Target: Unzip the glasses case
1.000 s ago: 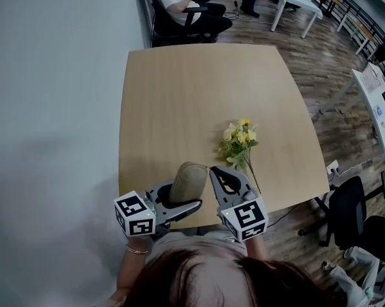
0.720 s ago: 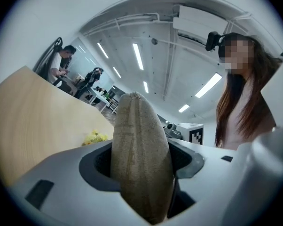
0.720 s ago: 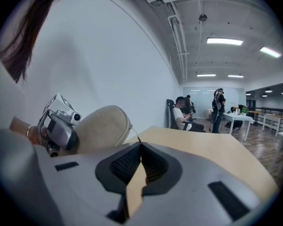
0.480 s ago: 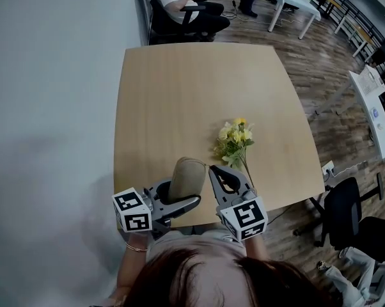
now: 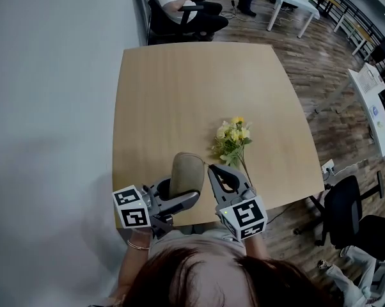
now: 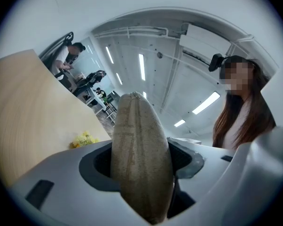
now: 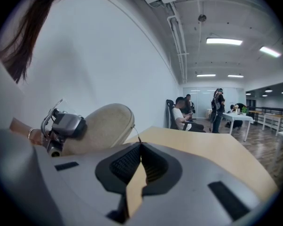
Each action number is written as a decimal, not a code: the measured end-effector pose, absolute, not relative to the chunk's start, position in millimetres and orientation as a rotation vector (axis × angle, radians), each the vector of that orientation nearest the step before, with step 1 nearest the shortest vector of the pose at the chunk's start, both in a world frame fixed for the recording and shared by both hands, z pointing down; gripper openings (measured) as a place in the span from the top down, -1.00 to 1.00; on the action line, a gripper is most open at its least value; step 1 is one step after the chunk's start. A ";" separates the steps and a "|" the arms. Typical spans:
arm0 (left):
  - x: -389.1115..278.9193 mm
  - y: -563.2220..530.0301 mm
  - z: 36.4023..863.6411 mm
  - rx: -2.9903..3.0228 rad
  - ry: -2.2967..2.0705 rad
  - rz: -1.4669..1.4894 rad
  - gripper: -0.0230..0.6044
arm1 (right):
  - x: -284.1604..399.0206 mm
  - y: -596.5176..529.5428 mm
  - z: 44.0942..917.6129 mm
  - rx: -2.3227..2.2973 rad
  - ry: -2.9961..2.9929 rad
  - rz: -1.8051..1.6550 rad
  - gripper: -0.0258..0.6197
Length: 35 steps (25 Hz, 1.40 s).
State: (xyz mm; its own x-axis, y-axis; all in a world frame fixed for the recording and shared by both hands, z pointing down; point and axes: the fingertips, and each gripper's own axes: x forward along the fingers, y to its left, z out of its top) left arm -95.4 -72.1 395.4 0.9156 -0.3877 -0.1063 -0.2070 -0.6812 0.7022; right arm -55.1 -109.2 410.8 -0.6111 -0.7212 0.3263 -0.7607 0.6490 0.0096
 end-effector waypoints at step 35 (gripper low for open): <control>-99.8 -85.2 388.8 2.153 -0.422 -0.579 0.01 | -54.9 -92.3 415.3 1.161 -2.572 0.205 0.86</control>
State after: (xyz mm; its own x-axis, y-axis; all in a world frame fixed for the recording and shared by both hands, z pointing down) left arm -99.8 -85.2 388.8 0.8361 -0.4852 -0.2558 -0.0943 -0.5866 0.8044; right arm -54.9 -92.3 415.3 -0.6232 -0.7058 0.3369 -0.7503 0.6611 -0.0029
